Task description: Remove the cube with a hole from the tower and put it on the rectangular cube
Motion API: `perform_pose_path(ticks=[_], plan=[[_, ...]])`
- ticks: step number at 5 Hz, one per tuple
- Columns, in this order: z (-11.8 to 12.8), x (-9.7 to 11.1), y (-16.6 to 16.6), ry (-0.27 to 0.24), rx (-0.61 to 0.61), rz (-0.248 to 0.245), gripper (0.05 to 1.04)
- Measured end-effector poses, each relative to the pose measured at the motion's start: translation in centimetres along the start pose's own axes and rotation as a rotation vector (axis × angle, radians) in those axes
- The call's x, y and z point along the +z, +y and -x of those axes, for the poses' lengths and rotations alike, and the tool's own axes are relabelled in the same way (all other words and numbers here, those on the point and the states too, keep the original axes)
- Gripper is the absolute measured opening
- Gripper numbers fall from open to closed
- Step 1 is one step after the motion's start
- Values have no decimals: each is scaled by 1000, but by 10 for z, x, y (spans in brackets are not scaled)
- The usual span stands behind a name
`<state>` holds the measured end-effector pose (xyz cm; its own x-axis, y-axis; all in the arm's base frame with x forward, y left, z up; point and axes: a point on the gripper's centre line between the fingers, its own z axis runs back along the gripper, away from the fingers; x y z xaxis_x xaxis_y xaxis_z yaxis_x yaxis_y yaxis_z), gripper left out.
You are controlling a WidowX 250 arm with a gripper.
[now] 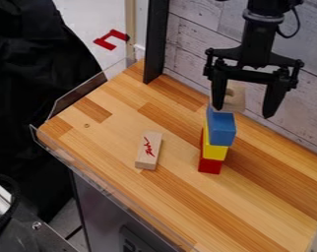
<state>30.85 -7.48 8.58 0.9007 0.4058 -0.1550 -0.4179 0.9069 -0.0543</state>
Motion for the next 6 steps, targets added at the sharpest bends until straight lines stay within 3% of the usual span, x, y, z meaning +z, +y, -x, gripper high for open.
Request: perform_pose_path(ticks=[3, 6], plan=[[-8, 9, 4, -23, -6, -10, 999], [-18, 15, 14, -26, 23, 10, 999]])
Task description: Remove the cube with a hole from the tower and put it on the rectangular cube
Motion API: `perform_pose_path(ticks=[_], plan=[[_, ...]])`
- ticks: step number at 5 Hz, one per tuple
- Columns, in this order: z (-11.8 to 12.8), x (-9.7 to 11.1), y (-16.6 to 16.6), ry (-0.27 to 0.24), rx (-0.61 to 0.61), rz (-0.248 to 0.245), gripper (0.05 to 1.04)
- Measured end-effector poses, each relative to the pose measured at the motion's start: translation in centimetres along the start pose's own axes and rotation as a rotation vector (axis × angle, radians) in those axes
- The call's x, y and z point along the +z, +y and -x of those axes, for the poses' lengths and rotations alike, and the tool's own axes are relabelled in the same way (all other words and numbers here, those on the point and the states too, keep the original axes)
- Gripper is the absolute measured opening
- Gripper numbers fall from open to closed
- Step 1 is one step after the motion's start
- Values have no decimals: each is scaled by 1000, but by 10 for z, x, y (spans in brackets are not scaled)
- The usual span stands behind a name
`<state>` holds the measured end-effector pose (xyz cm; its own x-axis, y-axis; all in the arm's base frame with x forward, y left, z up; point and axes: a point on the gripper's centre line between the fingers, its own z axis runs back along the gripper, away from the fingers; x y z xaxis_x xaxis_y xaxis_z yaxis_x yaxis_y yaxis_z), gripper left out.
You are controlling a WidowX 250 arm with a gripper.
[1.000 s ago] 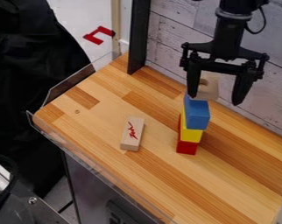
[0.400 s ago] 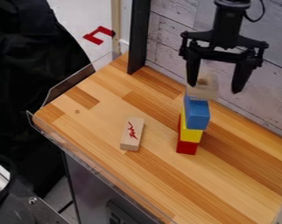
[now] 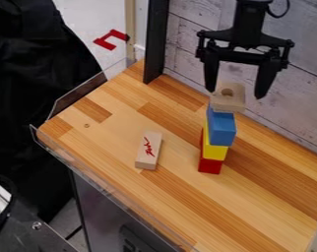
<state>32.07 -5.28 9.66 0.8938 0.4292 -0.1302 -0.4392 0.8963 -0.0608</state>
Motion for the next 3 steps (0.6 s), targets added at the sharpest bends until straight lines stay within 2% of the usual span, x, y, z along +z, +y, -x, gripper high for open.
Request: perform_pose_path(ticks=[3], plan=[[1, -11, 0, 26, 2, 11, 999]])
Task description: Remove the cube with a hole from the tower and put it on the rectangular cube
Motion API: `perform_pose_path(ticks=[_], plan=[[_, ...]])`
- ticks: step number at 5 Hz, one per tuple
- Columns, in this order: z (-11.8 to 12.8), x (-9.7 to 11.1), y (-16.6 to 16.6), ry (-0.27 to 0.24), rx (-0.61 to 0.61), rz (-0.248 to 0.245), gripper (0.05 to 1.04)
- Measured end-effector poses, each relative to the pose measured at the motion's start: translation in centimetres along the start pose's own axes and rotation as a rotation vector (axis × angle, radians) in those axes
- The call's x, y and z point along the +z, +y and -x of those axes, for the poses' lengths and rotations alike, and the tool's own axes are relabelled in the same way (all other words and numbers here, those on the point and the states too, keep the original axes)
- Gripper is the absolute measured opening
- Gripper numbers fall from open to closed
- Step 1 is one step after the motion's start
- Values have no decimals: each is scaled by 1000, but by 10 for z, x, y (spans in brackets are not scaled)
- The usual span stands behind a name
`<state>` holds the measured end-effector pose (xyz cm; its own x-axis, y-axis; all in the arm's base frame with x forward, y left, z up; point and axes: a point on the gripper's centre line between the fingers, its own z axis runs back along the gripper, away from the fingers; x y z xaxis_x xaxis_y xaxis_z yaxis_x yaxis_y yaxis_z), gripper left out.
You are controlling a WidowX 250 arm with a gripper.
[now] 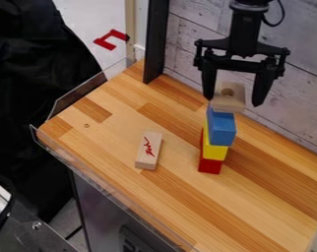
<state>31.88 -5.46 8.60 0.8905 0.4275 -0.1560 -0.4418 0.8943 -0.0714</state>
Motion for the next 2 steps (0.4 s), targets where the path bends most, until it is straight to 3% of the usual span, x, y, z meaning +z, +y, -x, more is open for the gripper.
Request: perform_pose_path(ticks=[2], plan=[[1, -1, 1, 6, 2, 0, 999]])
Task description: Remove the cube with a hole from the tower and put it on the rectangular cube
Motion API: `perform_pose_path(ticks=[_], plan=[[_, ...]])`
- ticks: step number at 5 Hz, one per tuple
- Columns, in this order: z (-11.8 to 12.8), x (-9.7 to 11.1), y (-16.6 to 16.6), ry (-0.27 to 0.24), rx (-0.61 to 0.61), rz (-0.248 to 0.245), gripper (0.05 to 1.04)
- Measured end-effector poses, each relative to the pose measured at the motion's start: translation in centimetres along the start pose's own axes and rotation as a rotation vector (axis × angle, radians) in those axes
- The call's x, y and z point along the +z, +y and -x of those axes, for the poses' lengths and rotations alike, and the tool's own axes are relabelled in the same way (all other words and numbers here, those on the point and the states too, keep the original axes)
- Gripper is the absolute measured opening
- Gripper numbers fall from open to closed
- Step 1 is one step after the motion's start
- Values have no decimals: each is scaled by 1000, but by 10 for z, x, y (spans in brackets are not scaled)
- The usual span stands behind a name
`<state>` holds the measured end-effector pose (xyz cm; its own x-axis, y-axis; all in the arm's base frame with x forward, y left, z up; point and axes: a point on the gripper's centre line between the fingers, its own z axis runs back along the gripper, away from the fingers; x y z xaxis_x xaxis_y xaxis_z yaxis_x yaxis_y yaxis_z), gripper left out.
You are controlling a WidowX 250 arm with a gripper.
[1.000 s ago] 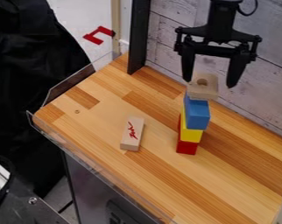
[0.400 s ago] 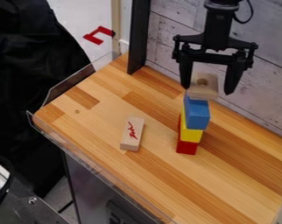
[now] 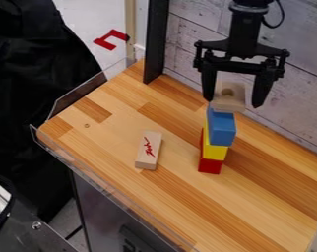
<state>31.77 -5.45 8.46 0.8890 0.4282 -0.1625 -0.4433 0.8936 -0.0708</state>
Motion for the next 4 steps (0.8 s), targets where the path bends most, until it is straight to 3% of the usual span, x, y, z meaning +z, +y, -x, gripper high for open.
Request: perform_pose_path(ticks=[3, 4], plan=[[-4, -14, 7, 39, 22, -21, 974], [-6, -16, 6, 35, 24, -14, 828]])
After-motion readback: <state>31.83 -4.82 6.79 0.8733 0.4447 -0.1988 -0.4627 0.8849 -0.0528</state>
